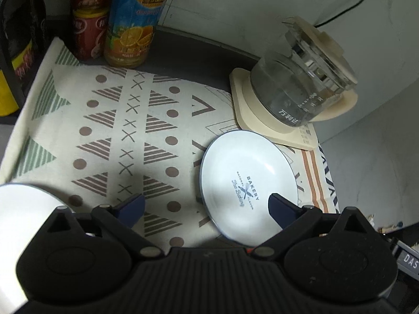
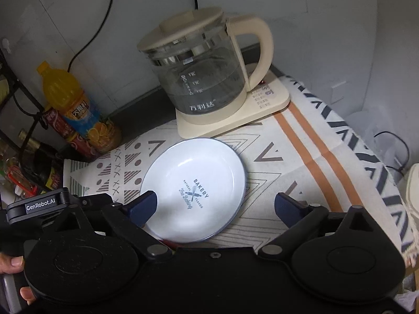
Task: Organize plates and bowls
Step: 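Close both grippers on the 'BAKERY' plate rim, then lift the 'BAKERY' plate on edge and carry it toward the 'Sweet' plate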
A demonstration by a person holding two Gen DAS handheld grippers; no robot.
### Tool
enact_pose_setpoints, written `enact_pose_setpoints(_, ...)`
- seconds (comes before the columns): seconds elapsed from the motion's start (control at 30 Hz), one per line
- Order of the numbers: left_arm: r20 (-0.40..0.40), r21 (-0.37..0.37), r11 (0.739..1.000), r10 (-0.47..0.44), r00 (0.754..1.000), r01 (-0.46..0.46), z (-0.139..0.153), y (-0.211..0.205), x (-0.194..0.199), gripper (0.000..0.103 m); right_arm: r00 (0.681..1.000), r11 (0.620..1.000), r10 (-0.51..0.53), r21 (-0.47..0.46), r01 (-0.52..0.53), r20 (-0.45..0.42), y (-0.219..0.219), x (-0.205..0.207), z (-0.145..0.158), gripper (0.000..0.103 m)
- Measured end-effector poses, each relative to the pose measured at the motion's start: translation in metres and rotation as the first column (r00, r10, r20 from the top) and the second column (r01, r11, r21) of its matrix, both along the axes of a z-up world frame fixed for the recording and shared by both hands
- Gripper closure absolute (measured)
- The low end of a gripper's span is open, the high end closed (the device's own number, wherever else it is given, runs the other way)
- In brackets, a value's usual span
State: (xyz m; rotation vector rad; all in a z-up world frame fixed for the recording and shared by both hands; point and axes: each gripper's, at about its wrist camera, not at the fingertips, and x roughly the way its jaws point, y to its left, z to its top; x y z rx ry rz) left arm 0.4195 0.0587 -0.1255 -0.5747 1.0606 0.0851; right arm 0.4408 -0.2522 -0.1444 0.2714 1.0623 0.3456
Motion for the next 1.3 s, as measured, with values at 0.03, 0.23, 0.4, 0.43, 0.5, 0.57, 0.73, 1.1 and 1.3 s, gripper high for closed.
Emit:
enact_pose_setpoints(0.03,-0.003,-0.006,1.0,0.006,1.0,-0.006,-0.003,0.0,0.002,0.004,1.0,1.0,0.009,0.003,-0.009,-0.011,-0.001,0.004,-0.004,0.011)
enact_pose_setpoints(0.23,-0.018,-0.014,0.997,0.071,0.997,-0.071,-0.021,0.001,0.011,0.012,0.996,0.999,0.048,-0.008,-0.049,-0.079,-0.003,0.031,-0.032,0.023)
enact_pose_setpoints(0.4,-0.053,-0.055,0.994,0.094,0.994,-0.097,-0.039,0.006,0.015,0.032,0.987,0.995,0.1,-0.005,-0.102,-0.122,0.003,0.046,-0.053,0.036)
enact_pose_setpoints(0.43,-0.061,-0.062,0.993,0.092,0.994,-0.096,-0.042,0.006,0.016,0.034,0.985,0.994,0.108,0.001,-0.109,-0.135,0.004,0.048,-0.058,0.038)
enact_pose_setpoints(0.5,-0.07,-0.078,0.993,0.088,0.994,-0.094,-0.05,0.006,0.017,0.041,0.979,0.993,0.122,0.021,-0.12,-0.166,0.007,0.051,-0.067,0.041)
enact_pose_setpoints(0.57,-0.082,-0.095,0.991,0.084,0.993,-0.092,-0.056,0.005,0.018,0.046,0.972,0.99,0.142,0.039,-0.137,-0.189,0.01,0.054,-0.077,0.047)
enact_pose_setpoints(0.73,-0.103,-0.105,0.991,0.077,0.992,-0.088,-0.063,0.005,0.027,0.058,0.963,0.987,0.159,0.029,-0.157,-0.219,0.017,0.06,-0.093,0.055)
enact_pose_setpoints(1.1,-0.196,-0.078,0.996,-0.059,0.979,0.045,-0.075,-0.006,0.062,0.074,0.96,0.985,0.17,0.031,-0.168,-0.222,0.019,0.07,-0.102,0.076)
enact_pose_setpoints(1.3,-0.201,-0.07,0.993,-0.105,0.974,0.092,-0.08,-0.015,0.069,0.088,0.963,0.986,0.164,0.031,-0.161,-0.214,0.015,0.069,-0.1,0.088)
